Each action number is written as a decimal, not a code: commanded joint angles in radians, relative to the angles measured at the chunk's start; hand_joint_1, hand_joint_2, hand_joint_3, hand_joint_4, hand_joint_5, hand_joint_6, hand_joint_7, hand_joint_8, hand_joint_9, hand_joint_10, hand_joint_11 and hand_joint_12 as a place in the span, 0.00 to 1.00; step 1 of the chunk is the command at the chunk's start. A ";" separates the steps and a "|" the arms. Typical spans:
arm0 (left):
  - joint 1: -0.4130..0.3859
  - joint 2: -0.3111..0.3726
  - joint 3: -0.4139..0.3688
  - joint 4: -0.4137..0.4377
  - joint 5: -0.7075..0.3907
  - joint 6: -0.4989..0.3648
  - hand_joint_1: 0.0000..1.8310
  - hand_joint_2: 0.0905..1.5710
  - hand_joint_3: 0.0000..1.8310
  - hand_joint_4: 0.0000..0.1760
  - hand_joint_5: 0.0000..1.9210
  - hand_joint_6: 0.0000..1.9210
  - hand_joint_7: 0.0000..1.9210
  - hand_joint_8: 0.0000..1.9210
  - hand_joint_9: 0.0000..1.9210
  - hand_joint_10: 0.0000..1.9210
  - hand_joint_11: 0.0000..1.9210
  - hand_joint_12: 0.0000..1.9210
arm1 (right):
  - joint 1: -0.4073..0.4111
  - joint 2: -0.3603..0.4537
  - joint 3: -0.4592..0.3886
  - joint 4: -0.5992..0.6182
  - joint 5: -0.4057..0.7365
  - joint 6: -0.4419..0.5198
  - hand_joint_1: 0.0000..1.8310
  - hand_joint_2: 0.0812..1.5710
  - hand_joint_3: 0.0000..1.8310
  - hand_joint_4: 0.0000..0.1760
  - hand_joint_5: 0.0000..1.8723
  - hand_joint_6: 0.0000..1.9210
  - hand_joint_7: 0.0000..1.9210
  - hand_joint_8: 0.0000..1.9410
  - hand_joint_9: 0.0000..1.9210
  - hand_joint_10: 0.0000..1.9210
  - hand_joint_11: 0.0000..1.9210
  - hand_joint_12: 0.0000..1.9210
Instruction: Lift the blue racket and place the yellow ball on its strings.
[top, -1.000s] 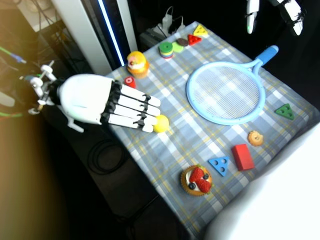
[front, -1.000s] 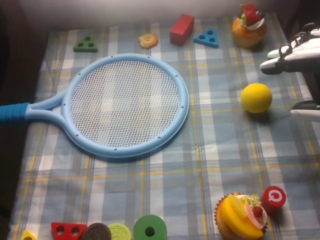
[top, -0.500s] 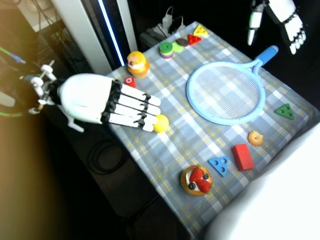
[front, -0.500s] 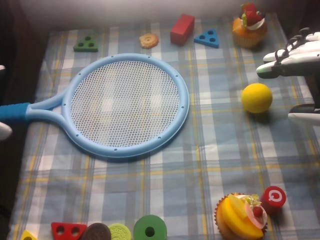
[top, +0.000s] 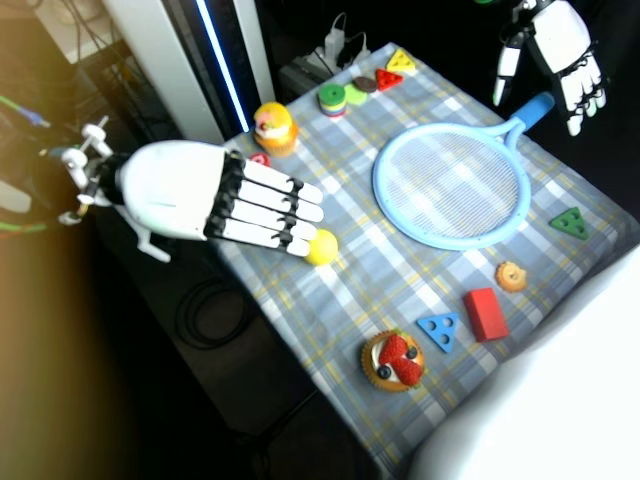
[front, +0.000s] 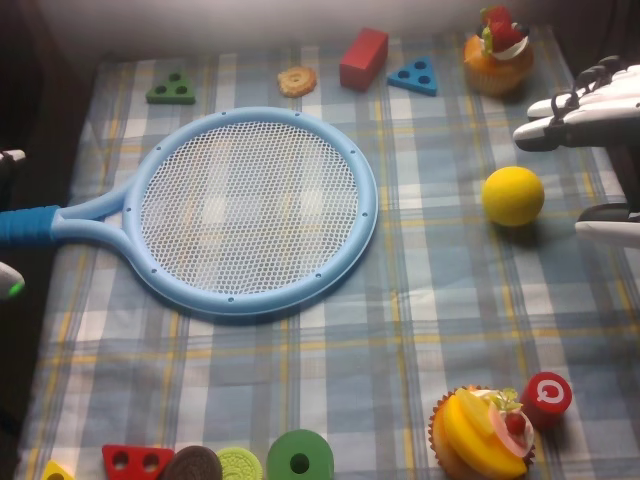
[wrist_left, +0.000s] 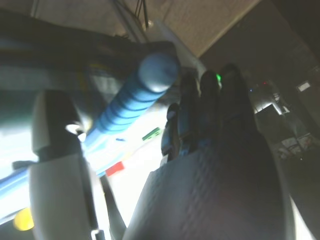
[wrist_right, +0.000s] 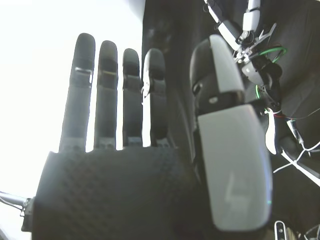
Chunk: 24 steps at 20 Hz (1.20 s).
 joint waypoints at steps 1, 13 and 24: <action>-0.012 -0.008 0.008 0.014 -0.053 0.025 0.59 0.56 0.00 1.00 0.08 0.01 0.14 0.00 0.08 0.00 0.03 0.03 | 0.012 0.001 0.004 0.023 0.117 0.006 0.49 0.73 0.00 0.00 0.31 0.00 0.29 0.00 0.31 0.00 0.25 0.18; -0.029 -0.044 0.018 -0.019 -0.031 0.067 0.65 0.75 0.00 0.00 0.48 0.58 0.36 0.76 0.31 0.68 0.17 0.75 | 0.008 0.001 0.005 0.029 0.118 0.006 0.47 0.73 0.00 0.00 0.32 0.00 0.30 0.00 0.33 0.00 0.26 0.23; 0.073 0.142 -0.198 0.360 -0.265 -0.562 0.97 0.72 0.00 1.00 0.44 1.00 0.62 1.00 0.76 1.00 0.73 1.00 | -0.012 0.015 -0.004 0.057 0.152 0.010 0.41 0.76 0.00 0.00 0.27 0.00 0.28 0.00 0.28 0.00 0.18 0.23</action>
